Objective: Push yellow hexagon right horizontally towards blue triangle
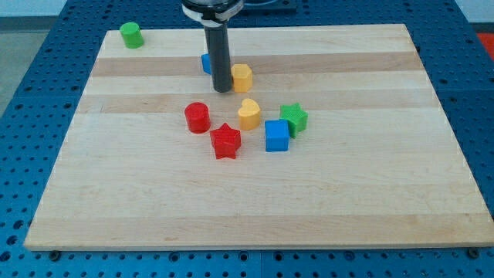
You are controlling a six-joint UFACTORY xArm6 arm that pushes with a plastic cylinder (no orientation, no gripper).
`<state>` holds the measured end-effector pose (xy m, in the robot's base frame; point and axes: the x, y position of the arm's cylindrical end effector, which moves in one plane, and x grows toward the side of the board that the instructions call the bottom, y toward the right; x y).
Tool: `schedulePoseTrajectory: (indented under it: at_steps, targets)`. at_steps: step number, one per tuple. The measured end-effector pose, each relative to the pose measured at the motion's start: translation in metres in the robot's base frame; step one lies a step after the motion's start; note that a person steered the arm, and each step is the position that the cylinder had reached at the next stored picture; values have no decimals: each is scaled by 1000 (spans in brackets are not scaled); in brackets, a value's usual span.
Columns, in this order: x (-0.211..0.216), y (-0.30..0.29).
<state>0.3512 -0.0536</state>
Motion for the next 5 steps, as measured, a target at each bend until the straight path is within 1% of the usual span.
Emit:
schedulePoseTrajectory:
  at_steps: [3,5]
  targets:
    - [15,26]
    - [15,52]
